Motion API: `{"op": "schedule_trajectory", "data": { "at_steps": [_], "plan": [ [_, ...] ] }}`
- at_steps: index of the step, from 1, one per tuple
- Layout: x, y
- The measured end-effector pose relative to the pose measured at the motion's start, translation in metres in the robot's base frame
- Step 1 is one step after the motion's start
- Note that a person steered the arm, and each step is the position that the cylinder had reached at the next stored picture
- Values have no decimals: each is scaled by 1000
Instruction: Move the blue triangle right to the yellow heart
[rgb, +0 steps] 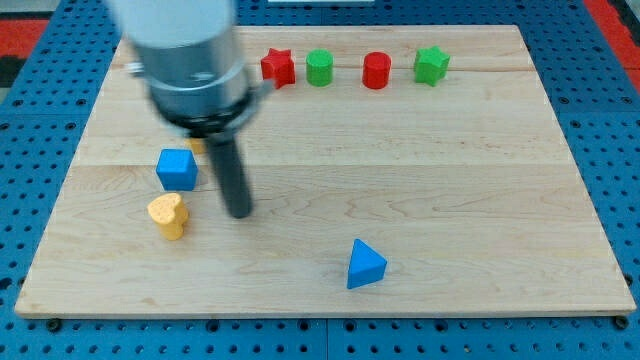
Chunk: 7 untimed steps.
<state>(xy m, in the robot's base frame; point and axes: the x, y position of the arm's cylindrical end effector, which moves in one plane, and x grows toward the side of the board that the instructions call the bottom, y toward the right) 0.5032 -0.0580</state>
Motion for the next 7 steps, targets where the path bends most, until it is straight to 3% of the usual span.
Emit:
{"op": "schedule_trajectory", "data": {
  "at_steps": [1, 2, 3, 4, 6, 7],
  "plan": [
    [0, 84],
    [28, 163],
    [89, 190],
    [101, 127],
    [55, 114],
    [52, 93]
  ]
}}
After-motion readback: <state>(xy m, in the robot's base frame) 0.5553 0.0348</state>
